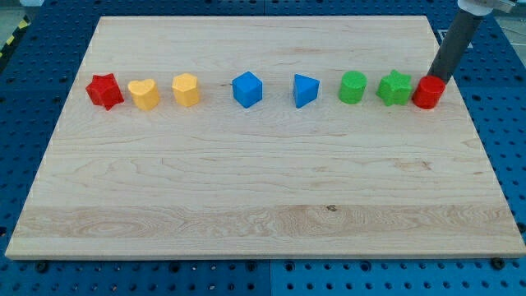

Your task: Move the red circle towards the bottom right of the board

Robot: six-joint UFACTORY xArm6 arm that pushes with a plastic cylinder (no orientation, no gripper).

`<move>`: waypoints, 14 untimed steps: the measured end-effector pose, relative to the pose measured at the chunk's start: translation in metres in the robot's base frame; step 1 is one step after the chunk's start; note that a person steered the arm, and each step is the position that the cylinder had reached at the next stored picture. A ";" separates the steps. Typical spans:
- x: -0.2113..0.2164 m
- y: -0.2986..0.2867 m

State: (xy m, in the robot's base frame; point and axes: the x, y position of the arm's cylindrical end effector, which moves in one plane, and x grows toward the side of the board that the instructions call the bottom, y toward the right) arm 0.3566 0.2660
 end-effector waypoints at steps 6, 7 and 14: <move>0.073 -0.019; 0.090 -0.019; 0.157 -0.012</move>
State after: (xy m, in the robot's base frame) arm 0.5141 0.2540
